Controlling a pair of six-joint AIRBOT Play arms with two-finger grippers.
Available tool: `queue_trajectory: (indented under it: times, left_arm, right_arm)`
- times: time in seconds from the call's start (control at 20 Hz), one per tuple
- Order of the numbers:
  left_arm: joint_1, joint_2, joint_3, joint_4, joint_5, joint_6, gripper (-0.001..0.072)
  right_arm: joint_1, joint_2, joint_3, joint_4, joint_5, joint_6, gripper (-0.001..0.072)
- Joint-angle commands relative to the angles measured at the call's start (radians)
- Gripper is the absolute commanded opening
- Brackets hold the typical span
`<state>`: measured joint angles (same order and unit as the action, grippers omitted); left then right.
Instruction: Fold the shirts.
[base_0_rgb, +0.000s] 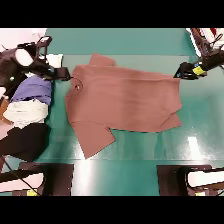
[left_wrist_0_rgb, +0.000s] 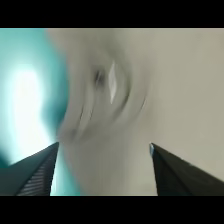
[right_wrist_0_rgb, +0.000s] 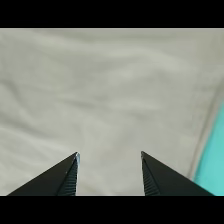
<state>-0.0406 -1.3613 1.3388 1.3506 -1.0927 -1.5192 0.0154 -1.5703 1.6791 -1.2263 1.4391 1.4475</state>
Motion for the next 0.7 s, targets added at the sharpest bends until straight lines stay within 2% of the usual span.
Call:
queue_trajectory:
  times: [0.0, 0.15, 0.3, 0.5, 0.65]
  left_arm:
    - [0.048, 0.121, -0.166, -0.005, -0.143, -0.001, 0.0661]
    - [0.045, 0.246, -0.436, -0.132, -0.075, 0.000, 0.0661]
    - [0.045, 0.286, -0.629, -0.261, 0.014, 0.004, 0.0661]
    - [0.045, 0.281, -0.729, -0.352, 0.151, 0.013, 0.0661]
    - [-0.029, 0.278, -0.760, -0.370, 0.220, 0.034, 0.0660]
  right_arm:
    - [-0.056, 0.124, -0.136, 0.004, 0.026, -0.016, 0.0439]
    - [-0.090, 0.253, -0.318, 0.004, -0.001, -0.016, 0.0439]
    - [-0.094, 0.347, -0.441, 0.004, -0.077, -0.016, 0.0439]
    - [-0.094, 0.427, -0.532, 0.004, -0.111, -0.016, 0.0439]
    - [-0.094, 0.457, -0.552, 0.003, -0.103, -0.016, 0.0439]
